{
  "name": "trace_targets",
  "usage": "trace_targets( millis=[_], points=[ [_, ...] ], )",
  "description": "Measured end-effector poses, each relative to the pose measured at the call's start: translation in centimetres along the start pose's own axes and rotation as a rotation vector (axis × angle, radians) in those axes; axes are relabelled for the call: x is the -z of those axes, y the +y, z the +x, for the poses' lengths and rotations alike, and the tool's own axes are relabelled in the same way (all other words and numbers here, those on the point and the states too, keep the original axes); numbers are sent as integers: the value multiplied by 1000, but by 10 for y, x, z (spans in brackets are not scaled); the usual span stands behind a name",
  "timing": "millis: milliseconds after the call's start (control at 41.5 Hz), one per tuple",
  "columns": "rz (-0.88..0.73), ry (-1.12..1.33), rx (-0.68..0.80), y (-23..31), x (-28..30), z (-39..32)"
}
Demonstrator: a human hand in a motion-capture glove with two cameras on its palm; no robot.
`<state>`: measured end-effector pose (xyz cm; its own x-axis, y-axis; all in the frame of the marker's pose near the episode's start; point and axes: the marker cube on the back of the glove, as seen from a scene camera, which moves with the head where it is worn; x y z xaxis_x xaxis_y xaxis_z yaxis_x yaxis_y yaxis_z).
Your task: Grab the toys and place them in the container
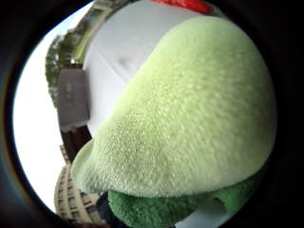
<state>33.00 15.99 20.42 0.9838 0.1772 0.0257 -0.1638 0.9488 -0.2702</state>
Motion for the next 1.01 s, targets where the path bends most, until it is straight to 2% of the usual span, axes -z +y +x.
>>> trace_targets(
  millis=[313, 626, 722, 794, 891, 963, 1011],
  points=[
    [-51, -19, 42, 28, -31, 0],
    [-48, 51, 30, 44, -31, -3],
    [75, 15, 52, 44, -32, -4],
    [320, 3, 119, 19, -27, -7],
    [308, 24, 77, 22, -19, -14],
    [467, 21, 148, -3, -11, -17],
    [420, -4, 136, -5, -5, -16]
  ],
)
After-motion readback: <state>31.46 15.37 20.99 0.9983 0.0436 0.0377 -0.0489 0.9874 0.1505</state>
